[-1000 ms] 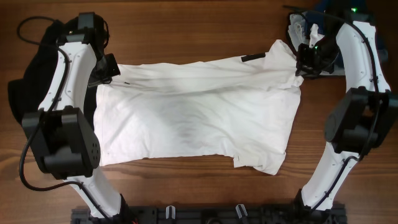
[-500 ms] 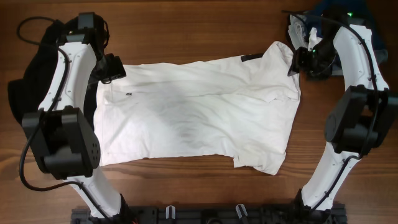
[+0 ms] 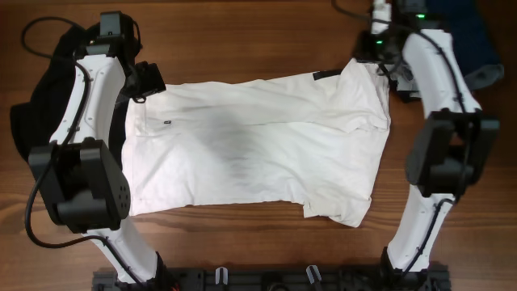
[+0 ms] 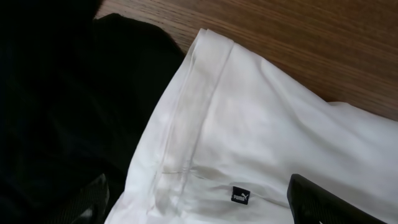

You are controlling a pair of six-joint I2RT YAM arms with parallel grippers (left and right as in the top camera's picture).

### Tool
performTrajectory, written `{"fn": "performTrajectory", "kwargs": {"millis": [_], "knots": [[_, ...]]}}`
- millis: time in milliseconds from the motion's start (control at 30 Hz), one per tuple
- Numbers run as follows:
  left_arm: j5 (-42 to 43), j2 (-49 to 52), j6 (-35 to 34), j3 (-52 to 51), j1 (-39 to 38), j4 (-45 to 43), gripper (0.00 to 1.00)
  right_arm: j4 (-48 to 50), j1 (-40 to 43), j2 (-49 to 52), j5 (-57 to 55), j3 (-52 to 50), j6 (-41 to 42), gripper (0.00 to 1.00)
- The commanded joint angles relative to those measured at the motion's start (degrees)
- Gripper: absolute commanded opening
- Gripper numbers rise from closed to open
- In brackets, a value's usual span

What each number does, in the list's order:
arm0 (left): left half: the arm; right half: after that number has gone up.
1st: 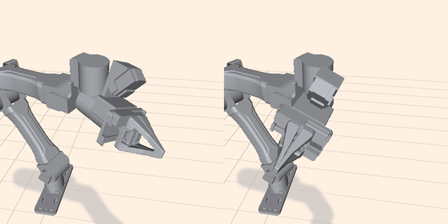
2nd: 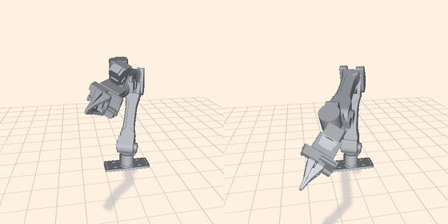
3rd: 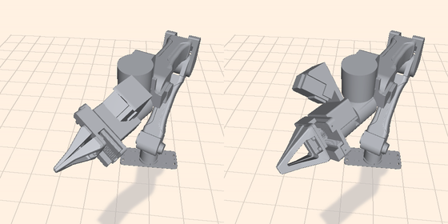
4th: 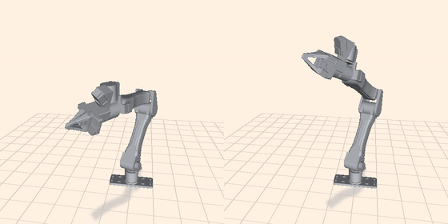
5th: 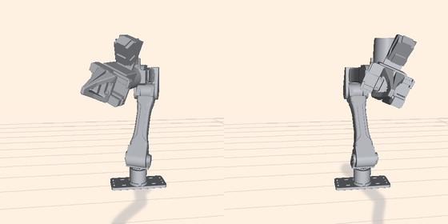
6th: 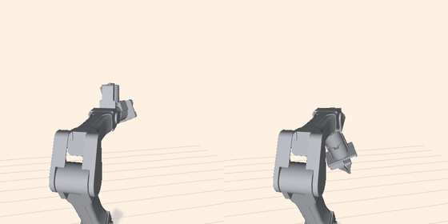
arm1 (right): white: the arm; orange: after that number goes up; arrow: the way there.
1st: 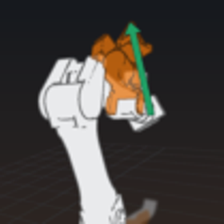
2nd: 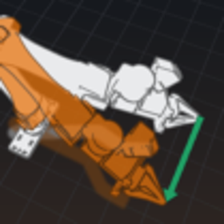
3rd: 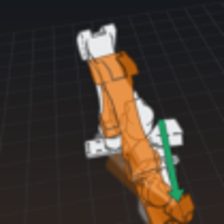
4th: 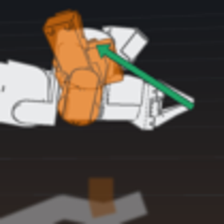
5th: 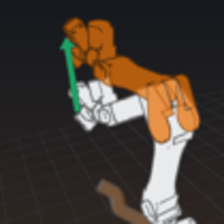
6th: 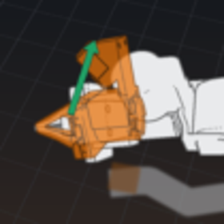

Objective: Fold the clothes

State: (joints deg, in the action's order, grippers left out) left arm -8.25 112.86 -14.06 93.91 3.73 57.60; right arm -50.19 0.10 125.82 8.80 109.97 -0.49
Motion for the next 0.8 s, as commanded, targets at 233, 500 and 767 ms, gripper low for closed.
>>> {"fn": "performTrajectory", "kwargs": {"millis": [233, 500, 767], "knots": [[1.0, -0.2, -0.1, -0.3, 0.2, 0.0, 0.93, 1.3, -0.6, 6.6, -6.5, 0.7, 2.0, 0.41], [1.0, -0.2, -0.1, -0.3, 0.2, 0.0, 0.94, 2.4, -0.6, 2.5, -7.8, 1.6, 2.1, 0.45], [1.0, -0.2, -0.1, -0.3, 0.2, 0.0, 0.95, 3.6, -0.6, 3.0, -9.2, 0.0, 1.9, 0.47]]}}
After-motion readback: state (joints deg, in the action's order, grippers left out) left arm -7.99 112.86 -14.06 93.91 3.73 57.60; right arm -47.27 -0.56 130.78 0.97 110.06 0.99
